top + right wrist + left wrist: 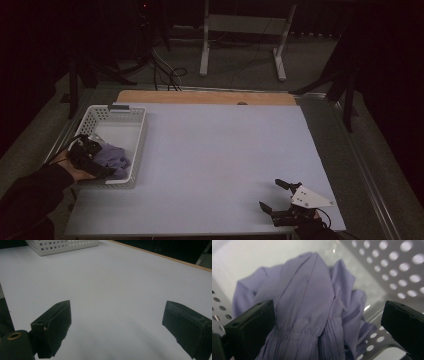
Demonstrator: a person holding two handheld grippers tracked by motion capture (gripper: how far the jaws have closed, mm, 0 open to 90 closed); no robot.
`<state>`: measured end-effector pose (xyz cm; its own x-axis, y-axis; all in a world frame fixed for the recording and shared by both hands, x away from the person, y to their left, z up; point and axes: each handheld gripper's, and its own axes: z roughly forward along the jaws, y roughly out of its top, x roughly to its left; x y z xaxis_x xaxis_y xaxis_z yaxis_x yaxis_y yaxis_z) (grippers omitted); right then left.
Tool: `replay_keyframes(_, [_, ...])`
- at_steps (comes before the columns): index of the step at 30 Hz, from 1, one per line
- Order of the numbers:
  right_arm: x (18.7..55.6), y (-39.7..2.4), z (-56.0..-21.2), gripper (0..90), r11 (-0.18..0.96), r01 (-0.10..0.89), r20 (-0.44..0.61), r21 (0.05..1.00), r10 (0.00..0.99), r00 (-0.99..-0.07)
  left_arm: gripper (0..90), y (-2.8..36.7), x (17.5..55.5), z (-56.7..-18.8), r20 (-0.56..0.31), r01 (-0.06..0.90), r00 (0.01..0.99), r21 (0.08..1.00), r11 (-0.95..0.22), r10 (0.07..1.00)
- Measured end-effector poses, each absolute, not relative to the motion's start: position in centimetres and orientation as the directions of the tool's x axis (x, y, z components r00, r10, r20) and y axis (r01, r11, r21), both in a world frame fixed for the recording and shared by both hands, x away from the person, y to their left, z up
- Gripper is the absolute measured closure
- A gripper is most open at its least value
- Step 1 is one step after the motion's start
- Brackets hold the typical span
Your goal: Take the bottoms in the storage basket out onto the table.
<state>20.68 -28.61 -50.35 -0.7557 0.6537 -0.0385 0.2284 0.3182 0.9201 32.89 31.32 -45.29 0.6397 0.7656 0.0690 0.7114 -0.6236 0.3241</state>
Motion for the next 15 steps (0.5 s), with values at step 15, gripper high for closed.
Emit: replay_keyframes(15, [20.6, -28.6, -50.4, 8.7, 0.312, 0.226, -0.035, 0.923, 0.652, -0.757, 5.6, 30.4, 33.8, -46.7, 0.16, 0.732, 0.645, 0.151, -0.664, 0.747])
